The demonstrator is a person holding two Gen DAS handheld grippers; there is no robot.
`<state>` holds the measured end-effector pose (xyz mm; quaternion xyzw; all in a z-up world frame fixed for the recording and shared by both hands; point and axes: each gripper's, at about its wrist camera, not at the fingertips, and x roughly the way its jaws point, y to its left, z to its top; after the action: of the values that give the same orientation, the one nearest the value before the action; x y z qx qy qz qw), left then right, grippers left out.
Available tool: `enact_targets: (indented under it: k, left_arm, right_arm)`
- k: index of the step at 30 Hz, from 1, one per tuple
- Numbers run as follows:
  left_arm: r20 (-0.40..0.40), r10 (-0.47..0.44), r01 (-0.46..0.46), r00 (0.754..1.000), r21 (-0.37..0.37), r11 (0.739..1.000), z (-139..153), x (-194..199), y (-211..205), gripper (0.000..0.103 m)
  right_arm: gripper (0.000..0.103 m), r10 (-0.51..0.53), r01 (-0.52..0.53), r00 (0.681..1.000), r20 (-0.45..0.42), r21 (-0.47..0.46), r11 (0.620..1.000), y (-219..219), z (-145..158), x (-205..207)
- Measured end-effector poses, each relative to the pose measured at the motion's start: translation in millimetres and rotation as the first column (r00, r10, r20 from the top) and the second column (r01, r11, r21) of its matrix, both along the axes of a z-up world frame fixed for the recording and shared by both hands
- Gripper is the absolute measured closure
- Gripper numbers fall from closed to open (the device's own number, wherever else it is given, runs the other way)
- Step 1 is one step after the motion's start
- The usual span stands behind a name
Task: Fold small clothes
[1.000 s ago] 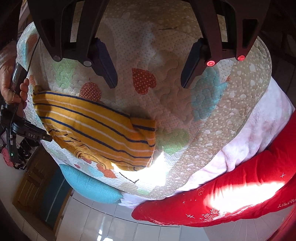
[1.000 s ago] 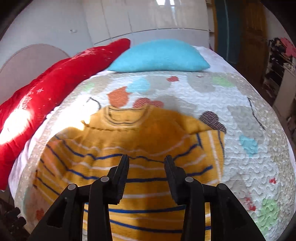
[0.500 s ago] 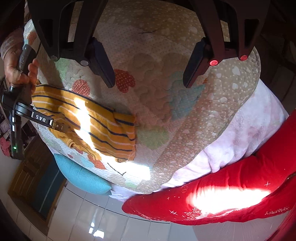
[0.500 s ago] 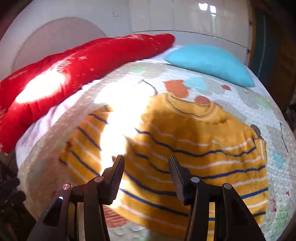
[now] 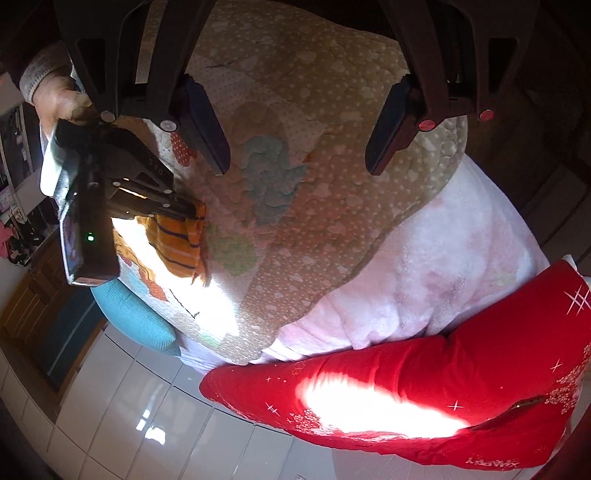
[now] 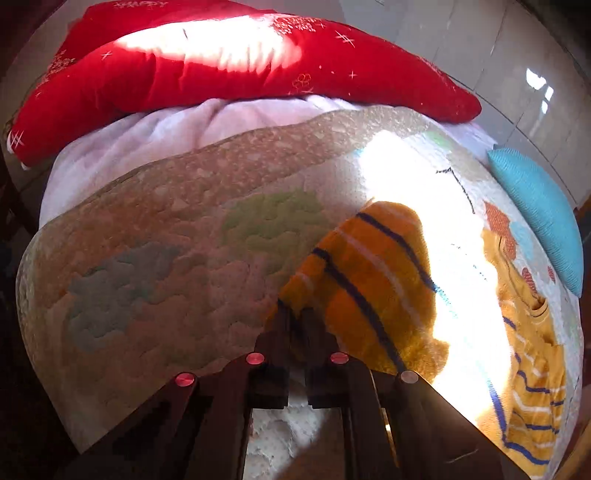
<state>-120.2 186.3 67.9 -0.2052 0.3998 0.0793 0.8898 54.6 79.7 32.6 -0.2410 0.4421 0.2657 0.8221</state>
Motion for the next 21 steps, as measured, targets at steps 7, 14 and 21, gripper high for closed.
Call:
enact_targets:
  k: [7, 14, 21]
  left_arm:
    - [0.019, 0.050, -0.049, 0.999, -0.027, 0.998, 2, -13, 23, 0.028]
    - [0.012, 0.041, -0.041, 0.999, 0.008, 0.999, 7, -20, 22, 0.027]
    - [-0.016, -0.014, 0.015, 1.000, 0.069, 0.998, 5, -9, -9, 0.027]
  right_arm:
    - [0.102, -0.029, 0.053, 0.990, -0.137, 0.178, 0.983, 31, 13, 21]
    - [0.092, -0.087, 0.118, 0.987, -0.136, 0.244, 0.963, 13, 33, 2]
    - [0.050, -0.300, 0.316, 0.949, -0.100, 0.281, 0.906, -96, 46, -33]
